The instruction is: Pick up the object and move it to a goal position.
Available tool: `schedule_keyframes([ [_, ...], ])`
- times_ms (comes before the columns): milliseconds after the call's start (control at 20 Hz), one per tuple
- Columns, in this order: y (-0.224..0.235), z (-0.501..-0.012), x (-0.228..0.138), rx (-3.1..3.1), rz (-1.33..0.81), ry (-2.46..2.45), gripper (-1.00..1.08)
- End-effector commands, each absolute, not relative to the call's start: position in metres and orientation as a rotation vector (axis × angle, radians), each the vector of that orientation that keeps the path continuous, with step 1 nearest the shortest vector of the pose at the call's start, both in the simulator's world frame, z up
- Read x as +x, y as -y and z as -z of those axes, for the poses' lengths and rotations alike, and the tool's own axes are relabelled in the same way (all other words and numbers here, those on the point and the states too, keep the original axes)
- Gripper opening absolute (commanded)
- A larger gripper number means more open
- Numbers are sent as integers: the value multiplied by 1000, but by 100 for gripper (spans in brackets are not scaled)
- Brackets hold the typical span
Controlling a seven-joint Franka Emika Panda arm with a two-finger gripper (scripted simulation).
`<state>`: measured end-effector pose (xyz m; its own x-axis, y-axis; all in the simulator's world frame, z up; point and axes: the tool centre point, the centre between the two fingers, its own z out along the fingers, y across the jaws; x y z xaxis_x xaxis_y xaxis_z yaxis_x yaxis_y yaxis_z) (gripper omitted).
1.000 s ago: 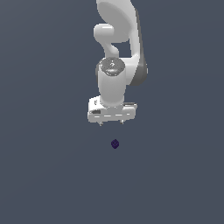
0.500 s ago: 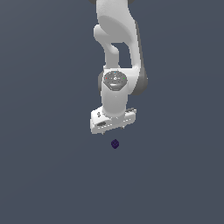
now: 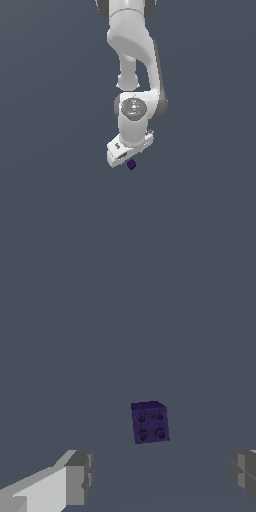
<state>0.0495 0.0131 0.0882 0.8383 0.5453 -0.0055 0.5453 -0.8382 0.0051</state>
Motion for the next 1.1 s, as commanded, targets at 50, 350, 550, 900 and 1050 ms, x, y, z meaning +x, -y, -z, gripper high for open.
schedule_keyframes([
  [50, -15, -80, 54, 2982, 3, -977, 100],
  [350, -17, -73, 57, 2962, 0, -1046, 100],
  [550, -17, -72, 57, 2963, 1, -1043, 100],
  [900, -16, -49, 56, 2962, 1, -1046, 100],
  [1050, -17, -33, 56, 2961, 0, -1049, 100],
])
